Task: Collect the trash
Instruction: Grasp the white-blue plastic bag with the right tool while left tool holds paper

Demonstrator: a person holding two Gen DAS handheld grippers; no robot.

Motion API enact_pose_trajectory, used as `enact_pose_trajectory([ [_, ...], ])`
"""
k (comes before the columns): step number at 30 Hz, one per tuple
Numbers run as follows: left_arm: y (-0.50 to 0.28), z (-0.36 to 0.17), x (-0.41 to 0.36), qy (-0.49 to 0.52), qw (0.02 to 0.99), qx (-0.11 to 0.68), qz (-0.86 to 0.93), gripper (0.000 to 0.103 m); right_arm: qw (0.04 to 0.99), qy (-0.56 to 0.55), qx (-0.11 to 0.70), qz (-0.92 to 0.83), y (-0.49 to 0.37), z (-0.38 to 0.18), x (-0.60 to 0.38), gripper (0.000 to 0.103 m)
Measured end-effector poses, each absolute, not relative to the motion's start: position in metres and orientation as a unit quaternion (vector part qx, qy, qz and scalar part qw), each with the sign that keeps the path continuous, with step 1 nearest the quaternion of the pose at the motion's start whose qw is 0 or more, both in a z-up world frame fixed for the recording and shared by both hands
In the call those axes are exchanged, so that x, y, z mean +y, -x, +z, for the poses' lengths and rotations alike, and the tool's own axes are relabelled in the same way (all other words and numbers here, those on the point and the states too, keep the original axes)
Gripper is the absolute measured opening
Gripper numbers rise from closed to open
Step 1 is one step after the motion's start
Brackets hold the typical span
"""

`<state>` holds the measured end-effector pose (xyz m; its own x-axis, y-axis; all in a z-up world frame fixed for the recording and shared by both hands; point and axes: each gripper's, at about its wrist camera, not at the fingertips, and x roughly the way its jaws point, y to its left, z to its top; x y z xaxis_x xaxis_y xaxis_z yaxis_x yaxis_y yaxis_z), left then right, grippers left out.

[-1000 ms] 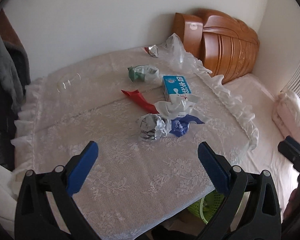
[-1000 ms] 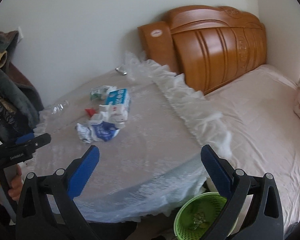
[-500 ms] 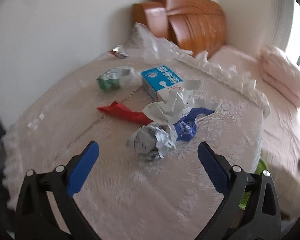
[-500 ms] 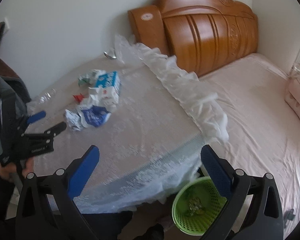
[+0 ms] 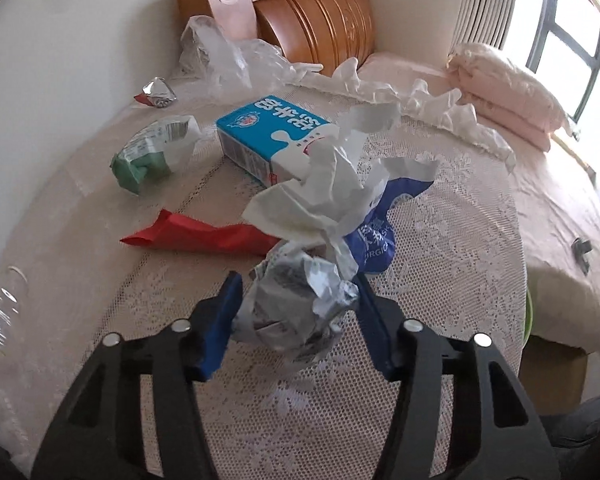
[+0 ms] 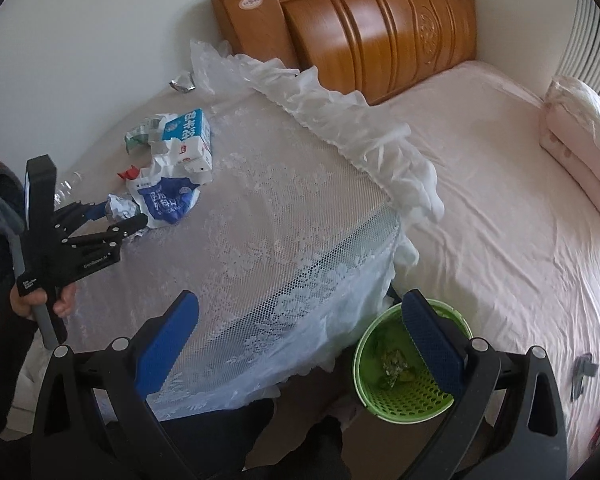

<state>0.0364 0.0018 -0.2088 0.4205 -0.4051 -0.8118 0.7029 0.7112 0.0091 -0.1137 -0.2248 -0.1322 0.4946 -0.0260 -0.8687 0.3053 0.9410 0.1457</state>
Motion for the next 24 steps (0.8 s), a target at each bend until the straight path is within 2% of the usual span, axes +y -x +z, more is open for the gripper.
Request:
enact_pose_trajectory([
  [11,-0.025,-0.192,0.036,-0.098,0.841,0.433,-0.311,0.049,0.862,-0.116,0.493,-0.033,0.069,-0.132,-0.191,0.101],
  [17,-0.001,-0.172,0.066,-0.061,0.859,0.44,-0.255,0.049,0.881,-0.047,0.471,0.022,0.007,-0.131,-0.146,0.101],
  [24,0.019,-0.153,0.094,-0.022,0.876,0.453,-0.161,0.05,0.88,0.025,0.474,0.033,-0.055,-0.17,-0.103,0.101],
])
